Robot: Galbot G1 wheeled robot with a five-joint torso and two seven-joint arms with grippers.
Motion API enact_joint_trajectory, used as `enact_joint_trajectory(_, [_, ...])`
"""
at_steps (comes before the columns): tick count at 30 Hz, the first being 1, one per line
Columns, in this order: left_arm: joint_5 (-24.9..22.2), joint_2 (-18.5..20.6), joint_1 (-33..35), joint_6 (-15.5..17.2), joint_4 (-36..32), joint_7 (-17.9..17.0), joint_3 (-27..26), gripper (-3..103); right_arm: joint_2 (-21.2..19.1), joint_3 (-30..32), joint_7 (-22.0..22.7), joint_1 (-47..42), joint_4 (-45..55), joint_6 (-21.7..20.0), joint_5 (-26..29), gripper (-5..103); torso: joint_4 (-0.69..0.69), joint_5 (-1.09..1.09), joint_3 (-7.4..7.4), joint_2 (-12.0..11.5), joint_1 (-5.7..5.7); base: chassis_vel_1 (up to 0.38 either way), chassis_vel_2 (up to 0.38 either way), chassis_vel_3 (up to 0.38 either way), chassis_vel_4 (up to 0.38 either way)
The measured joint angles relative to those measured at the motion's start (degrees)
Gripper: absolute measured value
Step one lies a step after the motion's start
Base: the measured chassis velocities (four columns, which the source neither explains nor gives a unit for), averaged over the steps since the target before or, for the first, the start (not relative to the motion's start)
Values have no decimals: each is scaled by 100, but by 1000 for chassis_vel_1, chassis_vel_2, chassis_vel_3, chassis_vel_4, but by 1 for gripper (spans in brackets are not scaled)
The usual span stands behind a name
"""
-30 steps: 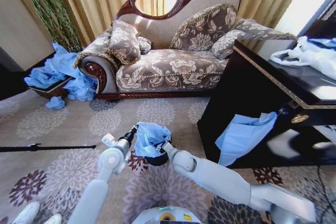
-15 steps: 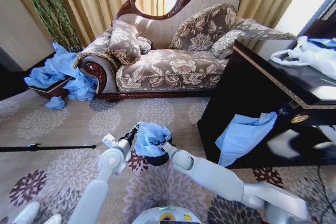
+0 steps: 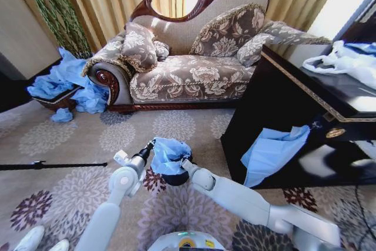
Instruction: Place a garbage bag over the trash bin.
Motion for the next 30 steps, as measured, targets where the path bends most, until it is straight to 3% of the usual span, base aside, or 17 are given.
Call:
enact_joint_trajectory(21, [-5, -31, 133, -10, -123, 23, -30, 0, -203, 265, 558, 39, 783, -238, -9, 0, 0, 0, 0, 0, 0, 0, 0, 0, 0])
enact_joint_trajectory(25, [8, -31, 151, -13, -123, 35, -48, 0, -249, 253, 723, -5, 1077, -497, 596, 0, 0, 0, 0, 0, 0, 0, 0, 0, 0])
enact_joint_trajectory(27, [9, -25, 143, -16, -123, 38, -50, 0, -200, 256, 1019, -123, 1311, -704, 1485, -2, 0, 0, 0, 0, 0, 0, 0, 0, 0])
enact_joint_trajectory(28, [9, -25, 143, -16, -123, 38, -50, 0, -200, 256, 1019, -123, 1311, -704, 1485, -2, 0, 0, 0, 0, 0, 0, 0, 0, 0])
enact_joint_trajectory(30, [9, -19, 111, -18, -105, 40, -43, 0, -78, 322, 1371, -233, 1432, -746, 2448, 8, 0, 0, 0, 0, 0, 0, 0, 0, 0])
